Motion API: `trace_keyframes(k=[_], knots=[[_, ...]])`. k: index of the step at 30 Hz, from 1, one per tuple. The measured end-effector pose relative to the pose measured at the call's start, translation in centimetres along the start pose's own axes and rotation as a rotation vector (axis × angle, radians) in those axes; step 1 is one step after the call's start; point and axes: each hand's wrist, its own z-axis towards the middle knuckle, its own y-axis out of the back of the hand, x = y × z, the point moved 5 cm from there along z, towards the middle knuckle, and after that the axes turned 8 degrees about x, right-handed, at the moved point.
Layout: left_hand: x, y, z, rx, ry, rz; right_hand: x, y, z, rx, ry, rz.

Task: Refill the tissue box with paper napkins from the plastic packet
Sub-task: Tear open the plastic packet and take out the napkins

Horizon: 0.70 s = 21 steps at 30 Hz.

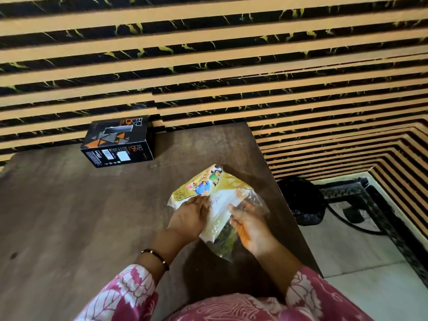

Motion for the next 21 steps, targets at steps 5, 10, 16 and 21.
trace_keyframes(k=[5, 10, 16, 21], knots=[[0.2, -0.7, -0.5, 0.004, 0.020, -0.022, -1.0, -1.4, 0.5, 0.073, -0.088, -0.023], [0.1, -1.1, -1.2, 0.013, 0.030, -0.026, -3.1, -2.0, 1.4, -0.006, -0.222, -0.009], [-1.3, -1.5, -1.8, -0.009, 0.065, -0.001, -3.5, -1.8, 2.5, 0.018, -0.283, 0.001], [0.4, 1.0, -1.4, -0.149, 0.188, -0.128, -2.6, -1.1, 2.5, 0.163, -0.242, 0.014]])
